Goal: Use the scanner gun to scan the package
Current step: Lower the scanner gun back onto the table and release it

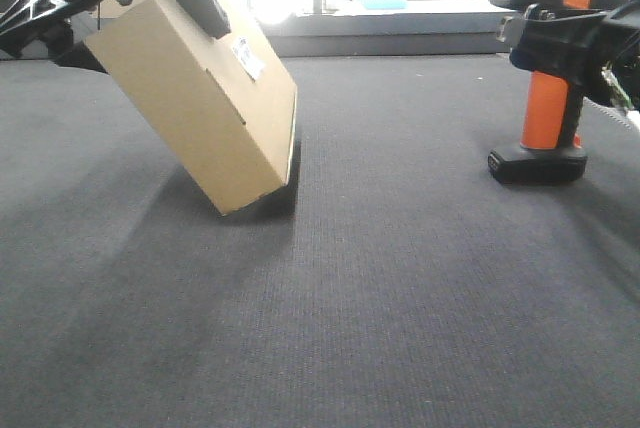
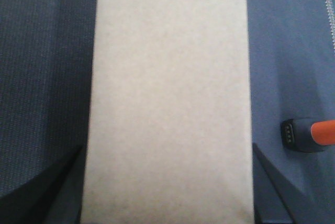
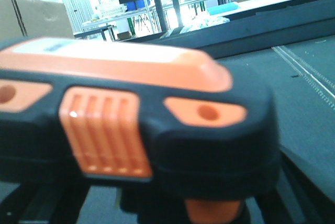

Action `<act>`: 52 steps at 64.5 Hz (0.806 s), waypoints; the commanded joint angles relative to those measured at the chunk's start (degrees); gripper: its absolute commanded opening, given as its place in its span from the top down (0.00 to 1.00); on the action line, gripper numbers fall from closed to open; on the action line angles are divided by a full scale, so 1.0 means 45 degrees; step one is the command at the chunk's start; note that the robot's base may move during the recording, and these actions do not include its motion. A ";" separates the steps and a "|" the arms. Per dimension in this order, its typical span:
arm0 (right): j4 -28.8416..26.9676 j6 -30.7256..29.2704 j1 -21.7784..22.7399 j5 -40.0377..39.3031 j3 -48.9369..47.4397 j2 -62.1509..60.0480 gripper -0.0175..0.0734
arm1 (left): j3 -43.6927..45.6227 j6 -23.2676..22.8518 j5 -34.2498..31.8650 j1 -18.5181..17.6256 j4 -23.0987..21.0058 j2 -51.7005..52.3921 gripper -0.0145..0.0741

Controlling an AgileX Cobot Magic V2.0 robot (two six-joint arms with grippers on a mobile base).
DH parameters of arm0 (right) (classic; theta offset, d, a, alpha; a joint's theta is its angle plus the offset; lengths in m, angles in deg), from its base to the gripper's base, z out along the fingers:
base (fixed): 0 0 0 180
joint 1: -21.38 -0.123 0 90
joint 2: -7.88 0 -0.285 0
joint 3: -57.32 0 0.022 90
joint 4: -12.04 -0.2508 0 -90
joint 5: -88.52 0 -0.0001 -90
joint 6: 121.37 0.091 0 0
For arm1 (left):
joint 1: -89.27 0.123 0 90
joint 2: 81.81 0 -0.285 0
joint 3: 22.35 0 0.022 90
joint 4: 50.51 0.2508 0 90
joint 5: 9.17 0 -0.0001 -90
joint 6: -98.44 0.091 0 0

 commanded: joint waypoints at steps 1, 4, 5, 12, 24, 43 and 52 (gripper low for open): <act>0.0107 0.0022 0.0026 -0.0322 0.0388 -0.0298 0.25 | 0.0048 -0.0086 -0.0322 -0.0062 -0.0068 0.0076 0.88; 0.0082 0.0022 0.0026 -0.0322 0.0561 -0.0439 0.25 | 0.0048 -0.0086 -0.0322 -0.0062 -0.0068 0.0076 0.88; 0.0082 0.0022 0.0026 -0.0322 0.0617 -0.0484 0.25 | 0.0048 -0.0086 -0.0322 -0.0062 -0.0068 0.0076 0.88; 0.0082 0.0022 0.0026 -0.0322 0.1019 -0.0852 0.25 | 0.0048 -0.0086 -0.0322 -0.0062 -0.0068 0.0076 0.88; 0.0082 0.0022 0.0026 -0.0322 0.2018 -0.1618 0.26 | 0.0048 -0.0086 -0.0322 -0.0062 -0.0068 0.0076 0.88; 0.0153 0.0022 0.0026 -0.0322 0.3816 -0.3773 0.48 | 0.0048 -0.0086 -0.0322 -0.0062 -0.0068 0.0076 0.88; 0.0153 0.0022 0.0026 0.0579 0.4372 -0.5372 0.79 | 0.0048 0.0060 -0.0219 -0.0042 0.0221 0.0098 0.88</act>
